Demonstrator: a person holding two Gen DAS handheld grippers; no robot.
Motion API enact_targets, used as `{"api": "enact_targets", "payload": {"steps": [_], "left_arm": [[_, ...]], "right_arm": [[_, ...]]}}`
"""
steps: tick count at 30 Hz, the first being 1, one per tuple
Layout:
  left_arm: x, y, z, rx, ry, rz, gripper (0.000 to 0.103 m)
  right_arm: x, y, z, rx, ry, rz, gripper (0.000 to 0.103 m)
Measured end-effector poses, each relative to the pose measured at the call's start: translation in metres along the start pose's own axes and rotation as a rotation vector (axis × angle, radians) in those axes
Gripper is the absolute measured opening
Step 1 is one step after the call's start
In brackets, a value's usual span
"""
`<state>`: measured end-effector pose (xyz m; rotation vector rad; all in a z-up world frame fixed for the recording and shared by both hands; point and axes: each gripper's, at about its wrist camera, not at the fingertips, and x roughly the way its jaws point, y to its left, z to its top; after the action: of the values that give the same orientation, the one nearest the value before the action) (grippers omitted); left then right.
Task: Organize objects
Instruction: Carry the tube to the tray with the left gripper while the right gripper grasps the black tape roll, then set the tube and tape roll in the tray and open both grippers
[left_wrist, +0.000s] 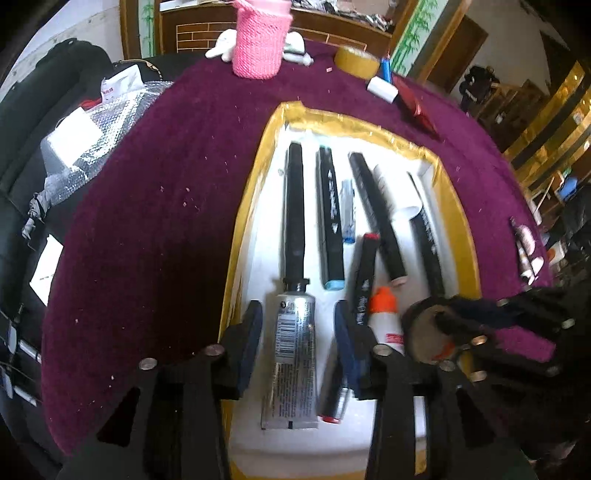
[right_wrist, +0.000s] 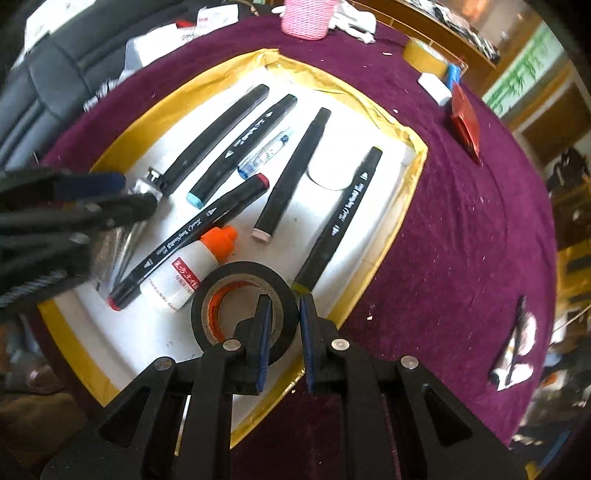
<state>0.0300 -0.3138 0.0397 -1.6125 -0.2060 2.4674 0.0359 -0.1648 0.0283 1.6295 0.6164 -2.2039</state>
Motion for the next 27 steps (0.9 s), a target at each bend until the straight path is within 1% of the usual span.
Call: {"api": "enact_targets", "payload": {"steps": [1,2,3,7,11,13,15,17,19,21,27], "left_arm": [[-0.006,0.0,0.001,-0.003,-0.013,0.005,0.047],[-0.01,0.0,0.002,-0.003,-0.026,0.01,0.048],[-0.017,-0.001,0.002,-0.004,-0.043,0.008,0.048],[-0.03,-0.003,0.009,-0.002,-0.071,0.016,0.053],[-0.034,-0.005,0.014,0.0,-0.063,0.029,0.053],[-0.036,-0.007,0.014,0.009,-0.057,0.033,0.053],[-0.038,-0.012,0.014,0.028,-0.061,0.053,0.053],[-0.042,-0.018,0.015,0.051,-0.074,0.081,0.053],[-0.044,-0.025,0.016,0.072,-0.085,0.101,0.053],[-0.046,-0.031,0.017,0.094,-0.092,0.108,0.053],[-0.051,-0.057,0.015,0.176,-0.11,0.145,0.053]], "right_arm": [[0.002,0.002,0.001,-0.007,0.006,-0.004,0.013],[0.003,0.003,0.003,-0.009,0.013,0.003,0.013],[0.005,0.003,0.003,-0.009,0.019,0.01,0.013],[0.01,0.002,0.004,0.011,0.045,0.032,0.013],[0.01,-0.009,0.006,0.072,0.069,0.086,0.016],[0.003,-0.015,0.005,0.105,0.063,0.119,0.016],[-0.007,-0.02,0.003,0.13,0.04,0.128,0.018],[-0.019,-0.027,-0.001,0.153,0.001,0.138,0.026],[-0.031,-0.034,-0.005,0.182,-0.038,0.141,0.038],[-0.042,-0.043,-0.011,0.217,-0.078,0.139,0.042],[-0.063,-0.074,-0.025,0.337,-0.156,0.137,0.042]]}}
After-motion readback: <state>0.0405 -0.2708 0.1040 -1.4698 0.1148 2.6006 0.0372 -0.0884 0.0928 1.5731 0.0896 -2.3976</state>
